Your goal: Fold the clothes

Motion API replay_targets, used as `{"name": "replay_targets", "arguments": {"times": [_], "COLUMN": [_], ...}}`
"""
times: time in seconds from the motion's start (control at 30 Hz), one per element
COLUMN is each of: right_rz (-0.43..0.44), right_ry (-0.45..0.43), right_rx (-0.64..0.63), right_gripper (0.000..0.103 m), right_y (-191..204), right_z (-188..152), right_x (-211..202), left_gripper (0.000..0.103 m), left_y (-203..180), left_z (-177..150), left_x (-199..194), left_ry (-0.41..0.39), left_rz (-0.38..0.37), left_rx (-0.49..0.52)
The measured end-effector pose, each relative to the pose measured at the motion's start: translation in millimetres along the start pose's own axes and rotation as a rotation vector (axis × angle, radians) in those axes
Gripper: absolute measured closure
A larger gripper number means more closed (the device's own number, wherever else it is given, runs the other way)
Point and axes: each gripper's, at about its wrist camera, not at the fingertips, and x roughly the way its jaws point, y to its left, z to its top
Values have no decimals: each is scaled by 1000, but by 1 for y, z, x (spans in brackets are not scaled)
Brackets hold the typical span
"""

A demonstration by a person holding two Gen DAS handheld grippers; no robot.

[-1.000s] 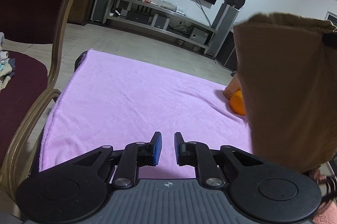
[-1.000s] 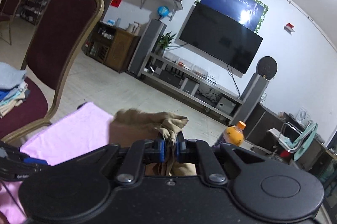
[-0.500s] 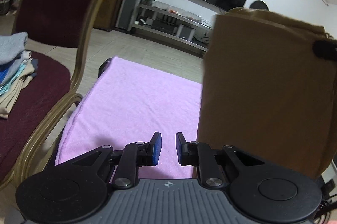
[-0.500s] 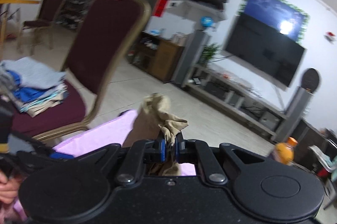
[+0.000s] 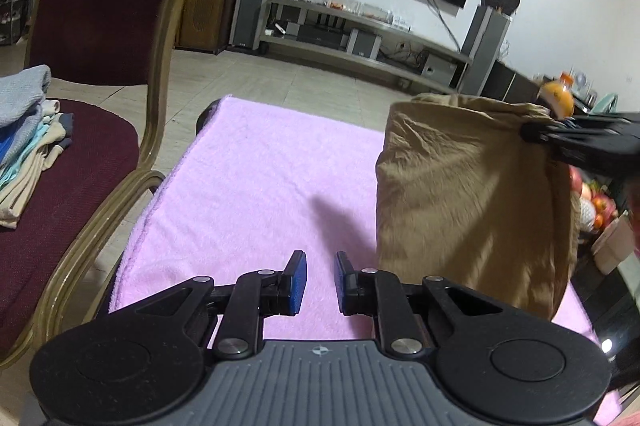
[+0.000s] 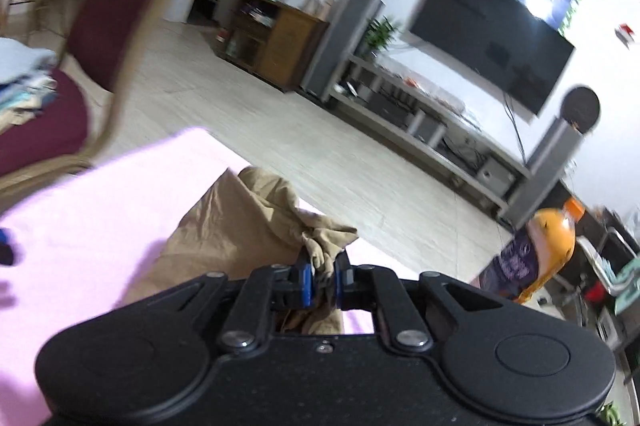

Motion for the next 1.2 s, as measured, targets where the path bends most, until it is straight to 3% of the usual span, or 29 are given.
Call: {"name": "replay_targets", "arguments": {"times": [0.07, 0.13, 0.37, 0.5, 0.57, 0.63, 0.67, 0.7, 0.9, 0.97, 1.1, 1.2], "right_rz": [-36, -63, -26, -16, 6, 108, 175, 241, 480, 498, 446, 426], "right_ry": [72, 131, 145, 109, 89, 116, 150, 173, 161, 191, 299, 308], "right_rx": [54, 106, 257, 371, 472, 599, 630, 635, 443, 382, 217, 205], "right_gripper": [69, 65, 36, 33, 33, 41, 58, 69, 69, 69, 72, 72], "right_y": [-13, -26, -62, -68, -70, -76, -78, -76, -36, -20, 6, -2], "right_z": [-3, -7, -39, -78, -104, -126, -132, -134, -126, -128, -140, -145], "right_x": [23, 37, -27, -49, -46, -32, -23, -16, -2, 1, 15, 6], "left_gripper": [87, 87, 84, 84, 84, 88, 89, 90, 89, 89, 90, 90], "left_y": [-7, -14, -36, -46, -50, -55, -58, -63, -109, -118, -131, -127], "left_z": [-1, -2, -14, -20, -19, -16, -15, -13, -27, -43, -63, -54], "left_x": [6, 10, 18, 25, 31, 37, 41, 45, 83, 94, 101, 94], "left_ry": [20, 32, 72, 100, 110, 128, 136, 143, 146, 147, 136, 160], "left_rz": [-5, -14, -44, -56, -45, -56, -72, -92, -205, -212, -170, -181], "left_rx": [15, 32, 106, 160, 200, 224, 231, 245, 449, 491, 563, 509]}}
